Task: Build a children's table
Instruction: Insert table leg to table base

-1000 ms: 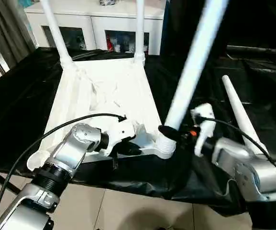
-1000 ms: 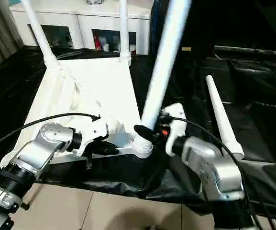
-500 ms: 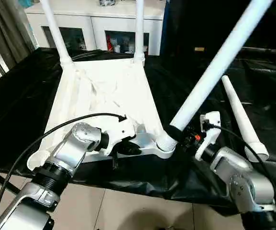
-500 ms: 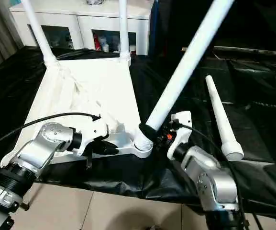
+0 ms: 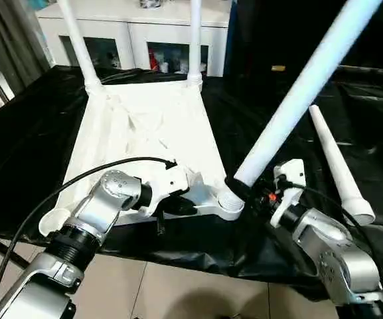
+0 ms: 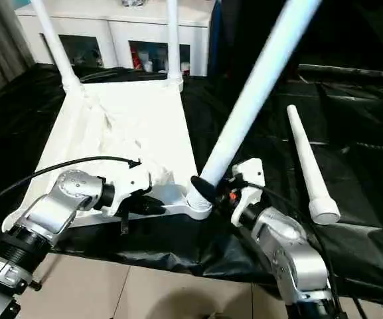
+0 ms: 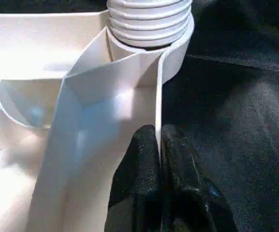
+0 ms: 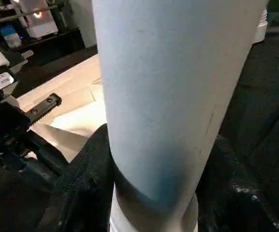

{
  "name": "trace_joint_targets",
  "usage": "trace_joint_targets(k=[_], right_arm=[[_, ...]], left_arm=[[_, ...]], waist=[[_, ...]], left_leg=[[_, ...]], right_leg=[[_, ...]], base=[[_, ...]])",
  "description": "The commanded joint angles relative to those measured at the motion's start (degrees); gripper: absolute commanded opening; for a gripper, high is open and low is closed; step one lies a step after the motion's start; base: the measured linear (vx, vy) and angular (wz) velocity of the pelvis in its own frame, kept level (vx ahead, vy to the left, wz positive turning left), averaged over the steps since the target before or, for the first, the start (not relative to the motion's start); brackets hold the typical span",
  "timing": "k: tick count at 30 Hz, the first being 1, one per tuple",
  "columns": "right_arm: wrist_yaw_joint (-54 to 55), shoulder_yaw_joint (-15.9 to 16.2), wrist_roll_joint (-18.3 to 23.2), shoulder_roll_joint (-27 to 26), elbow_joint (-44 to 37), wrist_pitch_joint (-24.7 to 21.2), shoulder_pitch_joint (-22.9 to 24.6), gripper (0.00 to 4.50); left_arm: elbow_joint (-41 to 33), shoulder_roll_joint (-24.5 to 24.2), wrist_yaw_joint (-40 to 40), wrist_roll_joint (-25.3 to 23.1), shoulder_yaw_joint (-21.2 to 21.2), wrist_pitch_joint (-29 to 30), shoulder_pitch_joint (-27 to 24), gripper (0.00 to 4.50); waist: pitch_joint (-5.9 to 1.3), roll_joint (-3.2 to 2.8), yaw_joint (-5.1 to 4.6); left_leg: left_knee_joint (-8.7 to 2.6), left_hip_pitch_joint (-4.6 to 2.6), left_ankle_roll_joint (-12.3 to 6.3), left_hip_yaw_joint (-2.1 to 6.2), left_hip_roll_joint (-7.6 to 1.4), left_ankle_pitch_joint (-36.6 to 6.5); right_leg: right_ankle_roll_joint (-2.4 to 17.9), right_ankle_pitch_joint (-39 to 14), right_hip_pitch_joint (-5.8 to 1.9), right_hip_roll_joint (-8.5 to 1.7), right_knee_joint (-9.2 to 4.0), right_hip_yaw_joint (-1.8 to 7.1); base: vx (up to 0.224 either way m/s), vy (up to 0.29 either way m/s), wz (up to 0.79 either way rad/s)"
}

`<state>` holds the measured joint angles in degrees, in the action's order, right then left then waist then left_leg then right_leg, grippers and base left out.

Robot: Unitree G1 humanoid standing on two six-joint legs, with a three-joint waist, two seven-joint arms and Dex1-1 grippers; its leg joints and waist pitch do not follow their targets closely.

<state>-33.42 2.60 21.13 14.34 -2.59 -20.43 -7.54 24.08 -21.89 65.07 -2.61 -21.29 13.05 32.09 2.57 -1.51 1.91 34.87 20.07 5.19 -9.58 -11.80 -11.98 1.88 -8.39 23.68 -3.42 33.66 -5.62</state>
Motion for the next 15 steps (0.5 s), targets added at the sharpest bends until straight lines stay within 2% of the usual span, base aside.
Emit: trace_joint_targets(k=[1,6,7,8,9,11,12,14,15], right_arm=[[0.46,1.28,-3.47,1.59,-0.04,-0.53,0.97,1.89],[0.58,3.00,-5.09,2.43,-0.19,-0.07,0.96,1.89],[0.52,3.30,-5.27,2.57,-0.06,-0.16,0.88,1.89],[0.52,3.30,-5.27,2.57,-0.06,-0.16,0.88,1.89],[0.17,3.92,-5.41,2.73,0.11,-0.46,0.50,1.89],[-0.19,4.35,-5.48,2.88,0.28,-0.81,0.18,1.89],[-0.64,4.76,-5.66,3.14,0.47,-1.06,-0.07,1.89],[-0.97,4.99,-5.50,3.28,0.65,-1.73,-0.30,1.89],[-1.29,5.17,-5.27,3.44,0.75,-2.34,-0.45,1.89]], left_arm=[[0.63,-0.84,-2.12,-0.63,1.31,-0.22,2.33,0.00],[0.69,-0.64,-2.36,-0.68,1.30,-0.28,2.34,0.00],[0.69,-0.60,-2.44,-0.70,1.29,-0.28,2.37,0.00],[0.69,-0.60,-2.44,-0.70,1.29,-0.28,2.37,0.00],[0.40,-0.64,-2.53,-0.65,1.35,-0.22,2.13,0.00],[0.16,-0.70,-2.55,-0.62,1.36,-0.22,1.90,0.00],[-0.03,-0.72,-2.55,-0.62,1.33,-0.19,1.72,0.00],[-0.17,-0.69,-2.58,-0.61,1.33,-0.09,1.61,0.00],[-0.31,-0.66,-2.61,-0.60,1.32,0.00,1.53,0.00]], waist=[[-3.51,0.25,0.12],[-3.43,0.32,0.10],[-3.38,0.63,0.06],[-3.38,0.51,0.08],[-3.40,1.02,-0.02],[-3.38,0.67,0.03],[-3.40,1.23,-0.04],[-3.33,1.04,0.01],[-3.30,1.23,-0.03]], left_leg=[[-3.98,0.37,-3.49,0.19,-0.44,-9.62],[-3.99,0.29,-3.55,0.18,-0.38,-9.98],[-3.94,0.26,-3.66,0.12,-0.35,-10.23],[-3.92,0.34,-3.67,0.14,-0.29,-10.18],[-3.89,0.39,-3.80,0.08,-0.29,-10.08],[-3.96,0.37,-3.77,0.17,-0.37,-9.84],[-3.94,0.38,-3.89,0.10,-0.37,-9.80],[-3.95,0.36,-3.93,0.12,-0.37,-9.85],[-3.96,0.33,-3.92,0.08,-0.40,-10.06]], right_leg=[[3.86,-26.53,-3.47,-3.93,-5.47,2.39],[2.94,-28.28,-3.37,-3.98,-5.72,2.36],[2.75,-28.91,-3.26,-3.95,-5.81,2.35],[2.53,-29.42,-3.32,-4.00,-5.86,2.33],[2.21,-29.65,-3.29,-3.93,-5.95,2.31],[2.24,-29.46,-3.27,-3.99,-5.83,2.32],[2.18,-29.41,-3.23,-3.93,-5.87,2.33],[2.21,-29.73,-3.18,-4.02,-5.80,2.36],[2.00,-30.24,-3.11,-4.03,-5.94,2.36]], base=[[0.000,0.000,0.00],[0.000,0.000,0.00],[0.000,0.000,0.00],[0.000,0.000,0.00],[0.000,0.000,0.00],[0.000,0.000,0.00],[0.000,0.000,0.00],[0.000,0.000,0.00],[0.000,0.000,0.00]])
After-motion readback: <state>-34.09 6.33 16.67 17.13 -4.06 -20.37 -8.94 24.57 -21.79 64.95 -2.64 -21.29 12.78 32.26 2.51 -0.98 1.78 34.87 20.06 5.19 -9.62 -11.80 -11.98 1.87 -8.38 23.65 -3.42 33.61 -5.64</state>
